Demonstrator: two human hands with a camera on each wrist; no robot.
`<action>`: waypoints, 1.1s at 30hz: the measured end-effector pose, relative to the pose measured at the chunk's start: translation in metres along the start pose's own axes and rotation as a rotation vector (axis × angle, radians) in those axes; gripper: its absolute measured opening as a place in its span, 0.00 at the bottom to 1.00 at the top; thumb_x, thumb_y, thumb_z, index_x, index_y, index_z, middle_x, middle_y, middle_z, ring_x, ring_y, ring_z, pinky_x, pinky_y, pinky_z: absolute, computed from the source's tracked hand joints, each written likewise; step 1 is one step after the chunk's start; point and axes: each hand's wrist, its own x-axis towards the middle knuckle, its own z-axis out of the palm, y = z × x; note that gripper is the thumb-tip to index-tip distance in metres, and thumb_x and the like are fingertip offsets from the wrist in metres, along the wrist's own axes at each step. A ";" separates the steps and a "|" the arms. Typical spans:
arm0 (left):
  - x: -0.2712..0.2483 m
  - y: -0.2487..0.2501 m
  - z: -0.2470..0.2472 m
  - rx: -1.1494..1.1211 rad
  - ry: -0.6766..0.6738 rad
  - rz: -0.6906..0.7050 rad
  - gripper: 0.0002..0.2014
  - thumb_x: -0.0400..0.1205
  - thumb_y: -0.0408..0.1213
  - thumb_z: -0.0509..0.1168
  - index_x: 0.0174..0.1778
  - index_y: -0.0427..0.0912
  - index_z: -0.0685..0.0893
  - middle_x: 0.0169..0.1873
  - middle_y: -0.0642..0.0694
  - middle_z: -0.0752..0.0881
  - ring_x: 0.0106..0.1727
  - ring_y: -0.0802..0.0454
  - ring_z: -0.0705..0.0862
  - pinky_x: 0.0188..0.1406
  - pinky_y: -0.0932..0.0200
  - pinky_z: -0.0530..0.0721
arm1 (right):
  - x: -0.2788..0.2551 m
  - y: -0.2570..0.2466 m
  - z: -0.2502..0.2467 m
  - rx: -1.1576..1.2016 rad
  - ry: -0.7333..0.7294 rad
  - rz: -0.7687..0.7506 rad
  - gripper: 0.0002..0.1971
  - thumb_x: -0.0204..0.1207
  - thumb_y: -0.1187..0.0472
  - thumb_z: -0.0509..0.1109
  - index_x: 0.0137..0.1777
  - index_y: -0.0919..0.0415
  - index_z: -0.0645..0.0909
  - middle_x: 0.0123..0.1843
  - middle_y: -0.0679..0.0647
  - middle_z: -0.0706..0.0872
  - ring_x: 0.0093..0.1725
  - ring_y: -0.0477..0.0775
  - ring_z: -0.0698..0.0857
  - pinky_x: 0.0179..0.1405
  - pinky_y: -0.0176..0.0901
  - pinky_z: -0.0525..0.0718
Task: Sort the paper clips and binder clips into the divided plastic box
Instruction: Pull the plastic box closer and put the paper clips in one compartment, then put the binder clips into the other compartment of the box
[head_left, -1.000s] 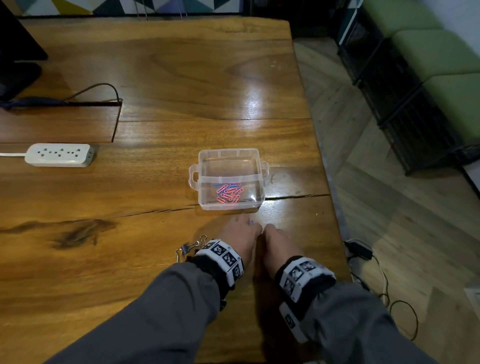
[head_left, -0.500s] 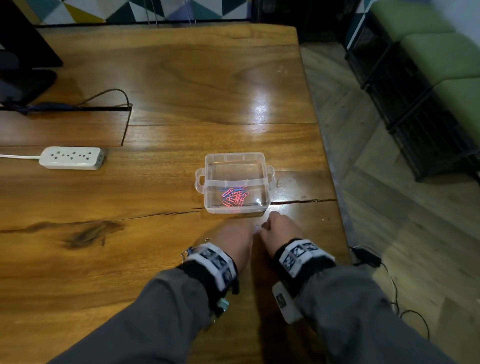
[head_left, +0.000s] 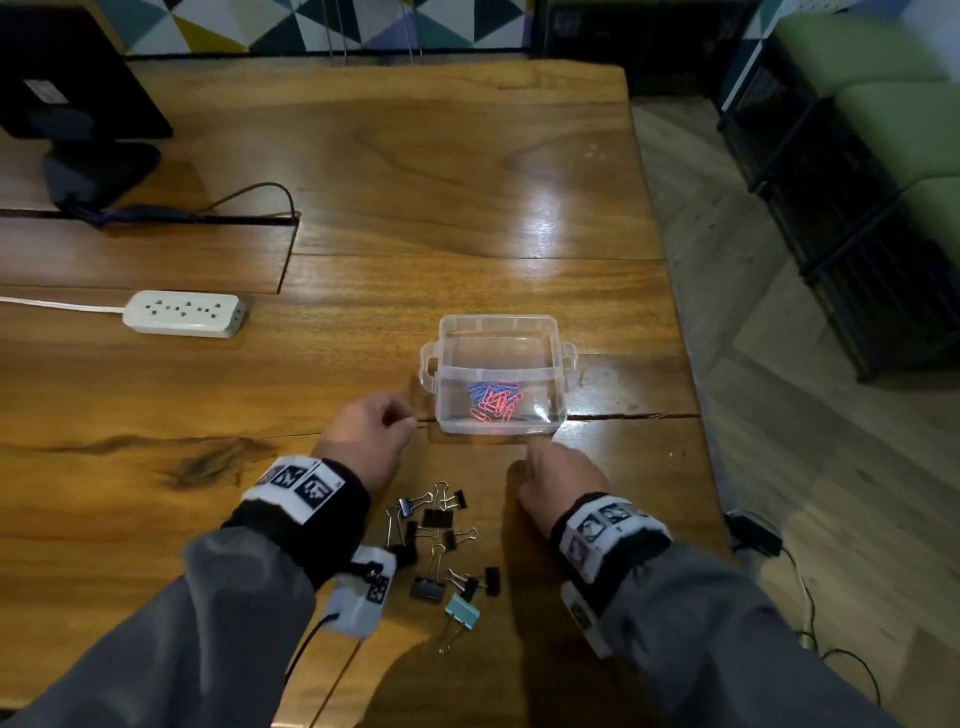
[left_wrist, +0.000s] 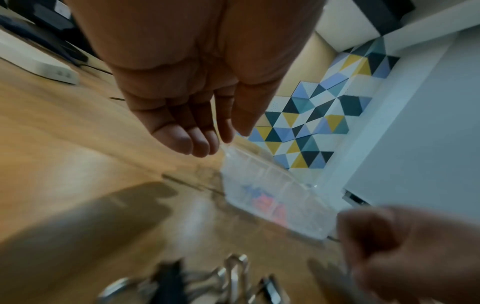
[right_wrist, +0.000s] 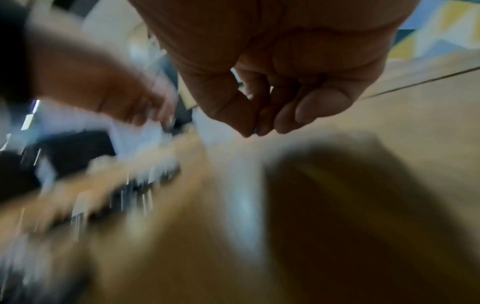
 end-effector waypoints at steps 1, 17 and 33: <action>-0.003 -0.011 0.000 0.037 -0.006 -0.031 0.02 0.82 0.41 0.66 0.45 0.52 0.82 0.42 0.52 0.86 0.45 0.55 0.83 0.50 0.48 0.86 | 0.000 0.000 -0.008 0.106 0.036 0.020 0.05 0.75 0.62 0.67 0.40 0.56 0.74 0.38 0.52 0.82 0.37 0.52 0.80 0.32 0.43 0.78; -0.097 -0.047 0.043 0.516 -0.234 0.133 0.51 0.65 0.56 0.76 0.78 0.66 0.50 0.77 0.51 0.59 0.73 0.45 0.63 0.60 0.45 0.82 | -0.097 -0.019 0.066 -0.282 -0.318 -0.292 0.51 0.64 0.35 0.75 0.80 0.46 0.47 0.83 0.57 0.54 0.76 0.67 0.59 0.66 0.67 0.76; -0.102 -0.040 0.075 0.424 -0.031 0.265 0.14 0.78 0.35 0.64 0.58 0.51 0.81 0.67 0.47 0.73 0.65 0.44 0.66 0.57 0.50 0.82 | -0.063 -0.032 0.072 -0.111 -0.120 -0.278 0.19 0.76 0.62 0.66 0.67 0.57 0.70 0.69 0.59 0.73 0.67 0.62 0.70 0.65 0.54 0.76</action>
